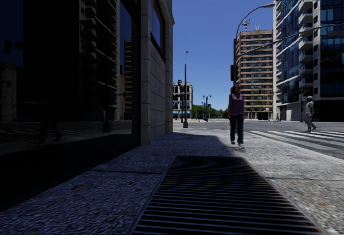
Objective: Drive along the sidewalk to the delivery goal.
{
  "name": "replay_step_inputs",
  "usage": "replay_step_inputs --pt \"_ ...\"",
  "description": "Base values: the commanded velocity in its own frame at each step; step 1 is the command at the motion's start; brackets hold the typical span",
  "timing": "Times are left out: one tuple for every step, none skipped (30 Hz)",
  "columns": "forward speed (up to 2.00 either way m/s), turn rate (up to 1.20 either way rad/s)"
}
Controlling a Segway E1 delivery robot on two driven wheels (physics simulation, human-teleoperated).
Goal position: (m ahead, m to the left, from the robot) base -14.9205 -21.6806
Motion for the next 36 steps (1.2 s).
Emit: replay_step_inputs --pt "2.00 0.38" --pt "2.00 0.38" --pt "2.00 0.39" --pt "2.00 0.39" --pt "2.00 0.39" --pt "2.00 0.00" --pt "2.00 0.00" --pt "2.00 0.00" --pt "2.00 0.00" --pt "2.00 0.00" --pt "2.00 0.00" --pt "2.00 0.00" --pt "2.00 0.00" --pt "2.00 0.00" --pt "2.00 0.00" --pt "2.00 0.00" --pt "2.00 0.00" --pt "2.00 0.00" --pt "2.00 0.00" --pt "2.00 0.00" --pt "2.00 0.00" --pt "2.00 0.00" --pt "2.00 -0.13" --pt "2.00 -0.31" --pt "2.00 -0.39" --pt "2.00 -0.41" --pt "2.00 -0.41" --pt "2.00 -0.42" --pt "2.00 -0.43" --pt "2.00 -0.43" --pt "2.00 -0.43" --pt "2.00 -0.45" --pt "1.95 -0.47" --pt "1.80 -0.49" --pt "1.80 -0.49" --pt "1.64 -0.51"
